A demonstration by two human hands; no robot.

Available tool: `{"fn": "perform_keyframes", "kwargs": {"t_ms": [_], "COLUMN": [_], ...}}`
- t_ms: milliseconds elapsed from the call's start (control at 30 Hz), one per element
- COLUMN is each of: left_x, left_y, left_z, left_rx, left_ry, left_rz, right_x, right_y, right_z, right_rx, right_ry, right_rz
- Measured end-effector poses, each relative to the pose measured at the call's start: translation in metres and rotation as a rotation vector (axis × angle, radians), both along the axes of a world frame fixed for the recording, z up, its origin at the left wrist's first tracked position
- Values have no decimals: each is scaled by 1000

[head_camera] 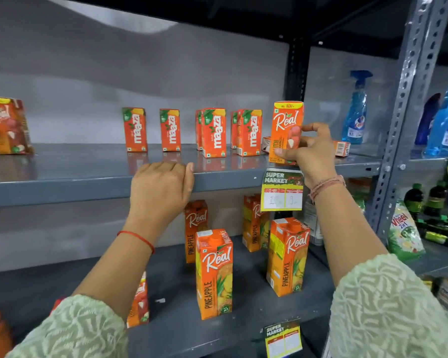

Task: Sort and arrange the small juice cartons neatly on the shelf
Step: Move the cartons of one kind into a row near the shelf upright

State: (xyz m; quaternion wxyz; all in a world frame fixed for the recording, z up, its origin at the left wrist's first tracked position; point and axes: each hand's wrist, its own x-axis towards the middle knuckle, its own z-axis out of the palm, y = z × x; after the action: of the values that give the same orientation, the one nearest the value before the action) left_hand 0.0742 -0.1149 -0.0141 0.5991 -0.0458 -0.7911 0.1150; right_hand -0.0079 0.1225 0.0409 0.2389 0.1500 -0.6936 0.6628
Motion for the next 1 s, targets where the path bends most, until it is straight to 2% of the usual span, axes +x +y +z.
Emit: {"fn": "perform_keyframes", "kwargs": {"t_ms": [67,167,367,500,600,800,1000], "left_x": [8,20,95,136,157,168,163], "left_y": [-9,-26,-147,-214,-254,-283,-277], "left_z": [-2,-1,2,4,2,-5,-8], "left_rx": [-63,-14,62,122,113,138,182], "left_ry": [-42,-49,-11,-25,-25,-9,63], "left_rz": [9,40,238,348,384,371,363], "right_x": [9,20,59,83,97,106,123], "right_y": [-13,-40,-190,-280,-338,-427,-454], "right_z": [7,19,38,48,53,56,54], "right_rx": [-7,20,118,232,336,544,624], "right_ry": [-26,-45,-146,-214,-216,-162,-132], "right_rz": [83,213,603,780,787,621,505]}}
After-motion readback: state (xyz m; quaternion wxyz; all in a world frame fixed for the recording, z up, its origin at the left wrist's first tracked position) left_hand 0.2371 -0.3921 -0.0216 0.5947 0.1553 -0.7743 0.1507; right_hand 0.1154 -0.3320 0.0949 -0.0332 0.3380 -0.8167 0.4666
